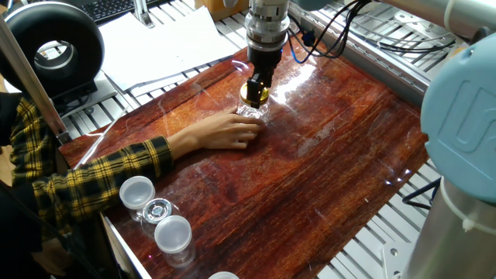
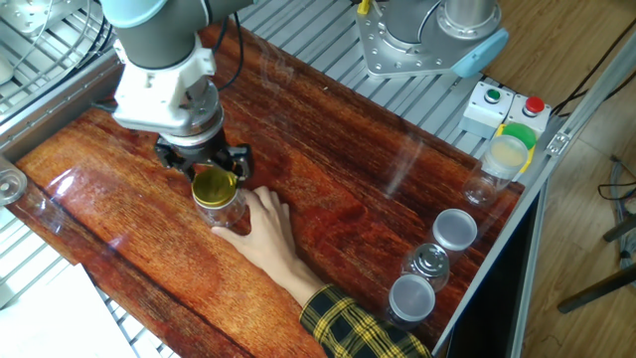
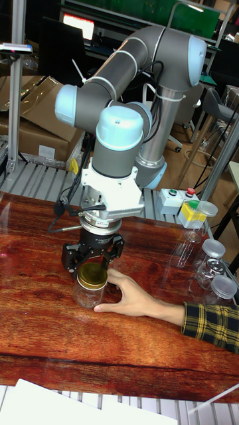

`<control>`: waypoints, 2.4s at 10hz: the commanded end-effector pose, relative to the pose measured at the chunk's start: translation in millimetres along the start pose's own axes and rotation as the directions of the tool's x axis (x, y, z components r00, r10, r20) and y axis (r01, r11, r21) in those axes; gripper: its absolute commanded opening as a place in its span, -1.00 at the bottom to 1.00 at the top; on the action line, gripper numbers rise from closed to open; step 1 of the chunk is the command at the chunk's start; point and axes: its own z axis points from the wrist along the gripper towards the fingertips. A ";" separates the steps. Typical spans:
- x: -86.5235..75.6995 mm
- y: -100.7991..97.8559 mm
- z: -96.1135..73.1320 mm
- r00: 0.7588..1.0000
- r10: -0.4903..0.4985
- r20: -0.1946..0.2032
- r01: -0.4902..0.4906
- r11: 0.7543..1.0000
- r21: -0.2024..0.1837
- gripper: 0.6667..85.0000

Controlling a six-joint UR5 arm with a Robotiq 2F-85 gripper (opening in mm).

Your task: Unscrew the lid from the jar

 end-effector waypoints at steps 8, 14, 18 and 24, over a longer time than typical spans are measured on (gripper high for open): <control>-17.0 5.9 -5.8 0.976 0.219 0.014 -0.219 0.976 -0.008 0.66; -24.4 3.8 -1.9 0.975 0.221 0.030 -0.220 0.975 -0.008 0.64; -19.8 5.4 -5.8 0.979 0.201 0.021 -0.201 0.980 -0.003 0.49; -26.8 1.5 -5.7 0.985 -0.167 0.051 0.166 0.986 0.021 0.42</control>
